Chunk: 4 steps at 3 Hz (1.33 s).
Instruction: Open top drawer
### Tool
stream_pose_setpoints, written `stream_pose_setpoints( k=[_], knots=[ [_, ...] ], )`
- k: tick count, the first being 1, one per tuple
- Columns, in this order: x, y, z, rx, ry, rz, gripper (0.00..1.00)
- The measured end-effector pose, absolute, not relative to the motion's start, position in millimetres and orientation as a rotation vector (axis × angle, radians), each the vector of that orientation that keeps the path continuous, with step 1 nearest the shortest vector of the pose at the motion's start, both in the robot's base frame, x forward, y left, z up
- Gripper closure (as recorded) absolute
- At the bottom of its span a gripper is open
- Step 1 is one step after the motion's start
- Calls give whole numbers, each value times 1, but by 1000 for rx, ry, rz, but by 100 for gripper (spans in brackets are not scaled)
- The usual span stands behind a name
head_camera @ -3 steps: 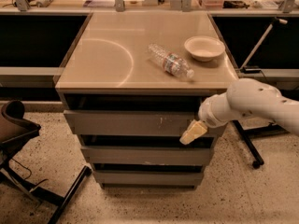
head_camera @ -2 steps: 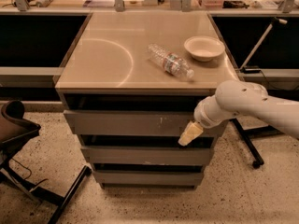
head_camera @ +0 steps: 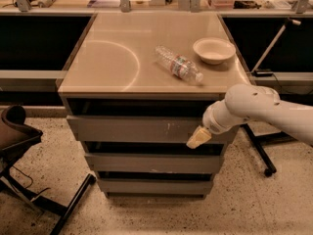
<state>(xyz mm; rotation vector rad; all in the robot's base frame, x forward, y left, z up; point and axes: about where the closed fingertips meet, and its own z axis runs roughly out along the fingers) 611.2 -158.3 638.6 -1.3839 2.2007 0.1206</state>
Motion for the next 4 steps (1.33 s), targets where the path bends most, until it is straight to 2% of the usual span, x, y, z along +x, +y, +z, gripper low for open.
stream_pose_setpoints(
  k=[3,4],
  knots=[
    [611,-158,639,-1384,2201,121,89],
    [611,-159,642,-1384,2201,120,100]
  ],
)
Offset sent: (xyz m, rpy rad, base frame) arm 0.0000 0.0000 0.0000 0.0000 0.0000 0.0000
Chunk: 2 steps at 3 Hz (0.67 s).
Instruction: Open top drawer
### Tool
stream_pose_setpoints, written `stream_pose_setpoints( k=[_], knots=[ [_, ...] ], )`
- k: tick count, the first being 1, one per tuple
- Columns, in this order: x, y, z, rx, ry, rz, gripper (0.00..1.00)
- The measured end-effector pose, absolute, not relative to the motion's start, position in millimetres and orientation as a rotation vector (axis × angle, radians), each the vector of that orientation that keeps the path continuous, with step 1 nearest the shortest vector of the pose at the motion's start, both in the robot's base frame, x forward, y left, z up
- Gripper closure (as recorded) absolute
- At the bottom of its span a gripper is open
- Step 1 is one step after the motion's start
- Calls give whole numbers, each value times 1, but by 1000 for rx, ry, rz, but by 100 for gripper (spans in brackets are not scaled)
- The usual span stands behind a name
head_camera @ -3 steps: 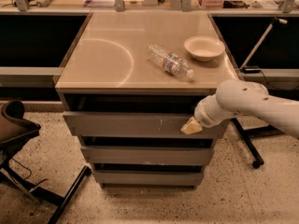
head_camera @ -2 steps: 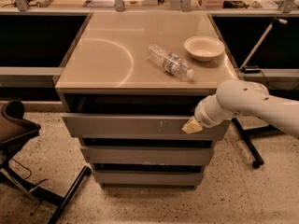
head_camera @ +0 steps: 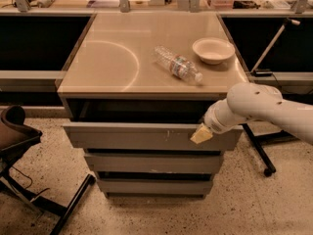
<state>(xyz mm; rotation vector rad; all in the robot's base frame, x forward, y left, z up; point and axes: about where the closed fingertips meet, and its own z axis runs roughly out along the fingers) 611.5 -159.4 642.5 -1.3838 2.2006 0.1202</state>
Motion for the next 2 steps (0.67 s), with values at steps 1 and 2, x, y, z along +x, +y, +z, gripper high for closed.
stream_pose_setpoints(
  k=[1,2],
  knots=[
    [611,-160,644,-1383,2198,115,100],
    [599,-162,645,-1386,2196,106,100]
  ],
)
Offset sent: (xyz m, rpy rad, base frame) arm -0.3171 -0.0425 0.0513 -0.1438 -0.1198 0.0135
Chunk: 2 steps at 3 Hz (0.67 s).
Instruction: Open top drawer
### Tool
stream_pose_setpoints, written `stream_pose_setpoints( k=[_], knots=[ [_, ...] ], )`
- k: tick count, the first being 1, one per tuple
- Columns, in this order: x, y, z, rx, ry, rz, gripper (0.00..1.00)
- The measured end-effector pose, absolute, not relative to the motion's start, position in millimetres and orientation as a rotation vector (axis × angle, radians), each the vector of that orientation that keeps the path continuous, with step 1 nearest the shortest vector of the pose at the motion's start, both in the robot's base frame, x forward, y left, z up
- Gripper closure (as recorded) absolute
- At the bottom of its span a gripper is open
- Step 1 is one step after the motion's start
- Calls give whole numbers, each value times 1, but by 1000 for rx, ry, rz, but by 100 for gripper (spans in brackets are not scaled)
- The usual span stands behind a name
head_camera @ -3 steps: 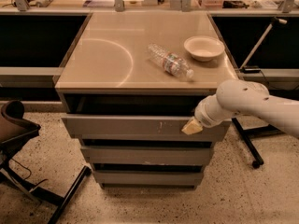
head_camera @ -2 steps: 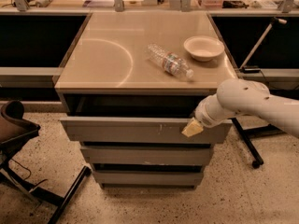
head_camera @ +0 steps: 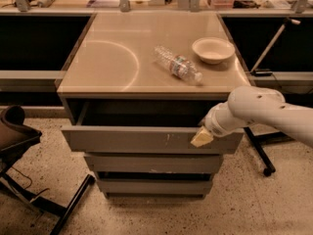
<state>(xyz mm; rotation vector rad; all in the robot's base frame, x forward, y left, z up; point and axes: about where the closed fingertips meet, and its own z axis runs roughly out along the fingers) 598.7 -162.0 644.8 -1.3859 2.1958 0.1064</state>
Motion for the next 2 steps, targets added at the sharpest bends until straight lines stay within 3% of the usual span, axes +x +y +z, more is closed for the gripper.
stream_pose_setpoints(
  k=[2],
  knots=[
    [575,-160,652,-1342,2179,104,100]
  ],
)
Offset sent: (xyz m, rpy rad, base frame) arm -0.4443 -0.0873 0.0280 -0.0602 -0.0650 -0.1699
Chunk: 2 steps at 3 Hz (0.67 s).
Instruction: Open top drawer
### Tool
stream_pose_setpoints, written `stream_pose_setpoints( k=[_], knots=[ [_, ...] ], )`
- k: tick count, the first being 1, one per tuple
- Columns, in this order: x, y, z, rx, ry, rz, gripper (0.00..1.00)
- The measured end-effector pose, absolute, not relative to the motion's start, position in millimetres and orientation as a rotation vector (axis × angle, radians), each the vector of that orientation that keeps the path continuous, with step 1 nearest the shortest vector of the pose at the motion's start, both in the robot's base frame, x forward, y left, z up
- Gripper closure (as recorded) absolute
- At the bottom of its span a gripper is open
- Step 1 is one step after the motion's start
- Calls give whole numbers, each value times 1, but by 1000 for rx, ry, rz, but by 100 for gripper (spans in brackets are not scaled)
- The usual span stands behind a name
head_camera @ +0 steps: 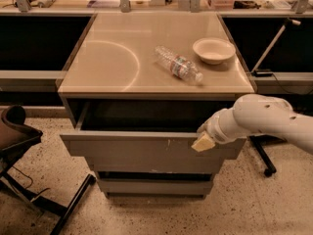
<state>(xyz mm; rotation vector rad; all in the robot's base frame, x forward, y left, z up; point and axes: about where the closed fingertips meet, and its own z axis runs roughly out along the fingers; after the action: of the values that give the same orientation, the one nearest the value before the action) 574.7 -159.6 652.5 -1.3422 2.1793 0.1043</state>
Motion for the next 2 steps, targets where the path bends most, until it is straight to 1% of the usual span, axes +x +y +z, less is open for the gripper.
stream_pose_setpoints(
  k=[1,2],
  knots=[
    [559,-164,651,-1335,2188,99,100],
    [558,-163,651,-1336,2188,98,100]
  ],
)
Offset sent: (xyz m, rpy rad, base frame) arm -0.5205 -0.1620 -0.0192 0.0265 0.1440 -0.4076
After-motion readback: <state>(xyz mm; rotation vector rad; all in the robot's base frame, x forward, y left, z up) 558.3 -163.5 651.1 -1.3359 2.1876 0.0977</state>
